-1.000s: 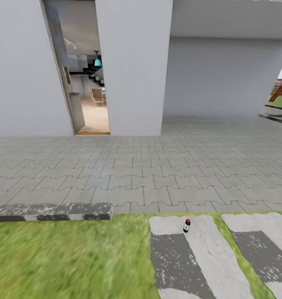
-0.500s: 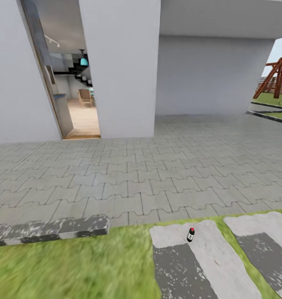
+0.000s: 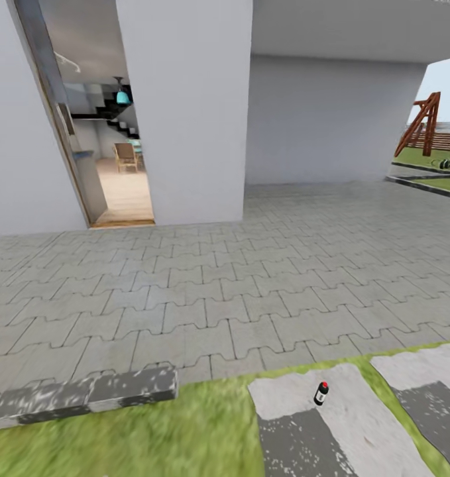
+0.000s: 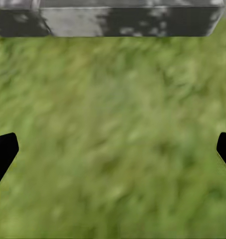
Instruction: In the garden, pick up the pesticide atomizer on the floor and spray pesticide onto both trees until each tree trunk is fully covered.
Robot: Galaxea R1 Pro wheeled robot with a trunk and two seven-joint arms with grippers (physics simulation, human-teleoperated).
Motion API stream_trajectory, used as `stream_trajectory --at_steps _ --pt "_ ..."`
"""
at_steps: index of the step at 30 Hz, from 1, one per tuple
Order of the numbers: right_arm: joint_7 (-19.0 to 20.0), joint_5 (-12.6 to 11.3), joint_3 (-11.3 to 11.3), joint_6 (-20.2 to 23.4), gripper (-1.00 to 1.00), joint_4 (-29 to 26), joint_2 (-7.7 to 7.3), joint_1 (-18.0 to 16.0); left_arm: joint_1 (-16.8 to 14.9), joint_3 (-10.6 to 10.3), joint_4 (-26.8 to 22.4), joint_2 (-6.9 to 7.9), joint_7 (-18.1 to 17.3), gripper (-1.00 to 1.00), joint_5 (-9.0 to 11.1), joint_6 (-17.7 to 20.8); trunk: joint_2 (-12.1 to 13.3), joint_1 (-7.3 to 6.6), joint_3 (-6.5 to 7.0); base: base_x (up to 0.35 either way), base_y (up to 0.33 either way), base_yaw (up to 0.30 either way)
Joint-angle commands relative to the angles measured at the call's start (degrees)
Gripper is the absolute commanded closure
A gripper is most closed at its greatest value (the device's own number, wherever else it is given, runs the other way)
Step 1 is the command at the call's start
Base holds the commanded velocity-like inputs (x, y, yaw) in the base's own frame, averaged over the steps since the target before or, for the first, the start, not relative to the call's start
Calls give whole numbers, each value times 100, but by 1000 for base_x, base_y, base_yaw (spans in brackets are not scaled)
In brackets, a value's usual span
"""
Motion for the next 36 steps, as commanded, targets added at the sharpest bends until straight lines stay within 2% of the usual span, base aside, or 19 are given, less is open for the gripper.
stream_trajectory --at_steps 1,15,26,36 --pt "-4 5 -3 -18 -100 3 0 -4 -2 -19 4 2 3 -100 59 -20 -2 2 -5 283 234 -244" --pt "-4 5 -4 -18 -100 3 0 -4 -2 -16 4 2 3 -100 59 -23 -2 2 -5 244 248 -260" --pt "-4 5 -4 -18 -100 3 0 -4 -2 -18 4 3 3 -100 59 -26 -2 2 -5 16 286 -262" --pt "-4 5 -4 -18 -100 3 0 -4 -2 -19 4 3 3 -100 59 -26 -2 2 -5 0 30 -262"
